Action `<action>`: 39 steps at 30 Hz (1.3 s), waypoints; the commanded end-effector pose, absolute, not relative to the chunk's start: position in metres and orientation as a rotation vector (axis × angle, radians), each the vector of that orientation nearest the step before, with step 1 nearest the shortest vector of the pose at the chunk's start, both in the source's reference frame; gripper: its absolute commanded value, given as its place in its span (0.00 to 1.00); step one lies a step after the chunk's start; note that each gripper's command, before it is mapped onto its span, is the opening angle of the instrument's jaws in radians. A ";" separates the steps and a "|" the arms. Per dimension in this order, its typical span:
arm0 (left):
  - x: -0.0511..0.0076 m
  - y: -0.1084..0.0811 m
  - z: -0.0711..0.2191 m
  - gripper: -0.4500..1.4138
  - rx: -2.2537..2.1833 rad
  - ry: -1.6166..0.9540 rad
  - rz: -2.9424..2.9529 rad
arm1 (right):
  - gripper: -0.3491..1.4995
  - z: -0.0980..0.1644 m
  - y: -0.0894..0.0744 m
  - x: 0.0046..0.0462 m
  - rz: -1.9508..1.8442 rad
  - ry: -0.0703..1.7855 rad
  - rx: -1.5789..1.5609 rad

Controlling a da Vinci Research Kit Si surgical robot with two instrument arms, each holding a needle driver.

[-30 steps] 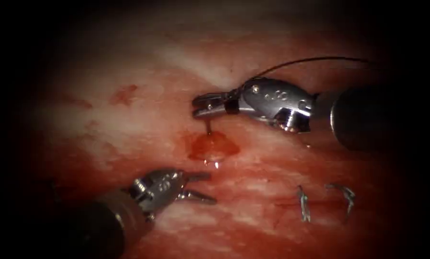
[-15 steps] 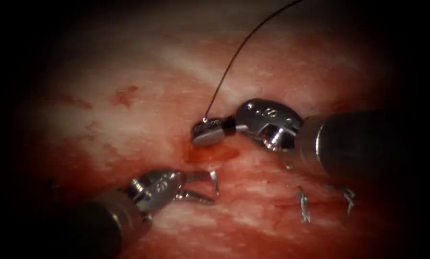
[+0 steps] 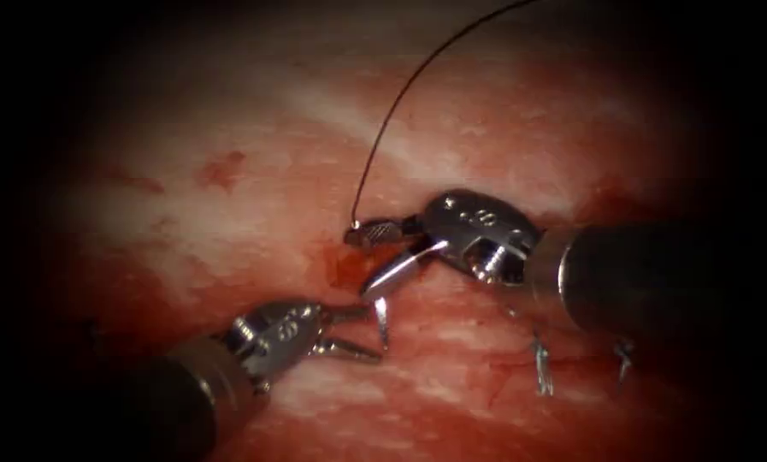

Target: Wound Closure

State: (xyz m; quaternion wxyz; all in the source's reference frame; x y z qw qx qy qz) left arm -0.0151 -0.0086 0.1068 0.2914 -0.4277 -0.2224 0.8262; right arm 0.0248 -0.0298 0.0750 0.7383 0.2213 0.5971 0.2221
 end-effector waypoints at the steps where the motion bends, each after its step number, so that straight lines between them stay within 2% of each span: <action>1: -0.0158 -0.009 0.108 0.35 -1.142 -0.596 2.202 | 0.87 0.076 -0.030 0.0254 0.477 1.313 0.442; 10: -0.0158 -0.009 0.108 0.35 -1.142 -0.595 2.202 | 0.83 0.073 -0.029 0.0264 0.401 1.343 0.296; 12: -0.0158 -0.009 0.108 0.35 -1.142 -0.595 2.202 | 0.78 0.073 -0.029 0.0266 0.393 1.343 0.286; 14: -0.0158 -0.009 0.108 0.35 -1.142 -0.595 2.202 | 0.56 0.074 -0.029 0.0264 0.394 1.341 0.283; 16: -0.0158 -0.009 0.108 0.35 -1.142 -0.595 2.202 | 0.16 0.074 -0.029 0.0263 0.387 1.332 0.289; 17: -0.0158 -0.009 0.108 0.35 -1.142 -0.595 2.202 | 0.00 0.074 -0.029 0.0261 0.377 1.307 0.307; 25: -0.0158 -0.009 0.108 0.35 -1.142 -0.596 2.202 | 0.00 0.075 -0.028 0.0258 0.550 1.170 0.528; 31: -0.0157 -0.009 0.108 0.35 -1.142 -0.597 2.202 | 0.00 0.076 -0.029 0.0259 0.627 1.135 0.741; 39: -0.0157 -0.009 0.108 0.35 -1.142 -0.597 2.202 | 0.00 0.076 -0.035 0.0255 0.698 1.081 0.860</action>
